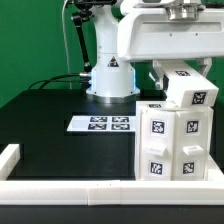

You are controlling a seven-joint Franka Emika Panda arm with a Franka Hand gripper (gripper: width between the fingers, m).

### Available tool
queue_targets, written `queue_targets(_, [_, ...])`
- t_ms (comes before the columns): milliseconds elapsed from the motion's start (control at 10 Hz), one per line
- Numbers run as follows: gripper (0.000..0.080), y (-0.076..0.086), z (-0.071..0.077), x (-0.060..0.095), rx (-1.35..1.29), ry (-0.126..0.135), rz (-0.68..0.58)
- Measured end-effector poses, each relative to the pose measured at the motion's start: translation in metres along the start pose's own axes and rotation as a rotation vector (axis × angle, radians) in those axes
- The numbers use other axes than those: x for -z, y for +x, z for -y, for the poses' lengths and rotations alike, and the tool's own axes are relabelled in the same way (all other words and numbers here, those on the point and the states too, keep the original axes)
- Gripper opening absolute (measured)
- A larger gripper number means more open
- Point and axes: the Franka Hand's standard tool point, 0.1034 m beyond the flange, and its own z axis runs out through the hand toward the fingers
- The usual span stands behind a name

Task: Assemble cabinet

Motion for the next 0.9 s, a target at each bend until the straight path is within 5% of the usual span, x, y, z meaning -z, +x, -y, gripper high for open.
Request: queue_targets(900, [0.0546, -0.0068, -0.0053, -0.0049, 0.053, -0.021, -0.074])
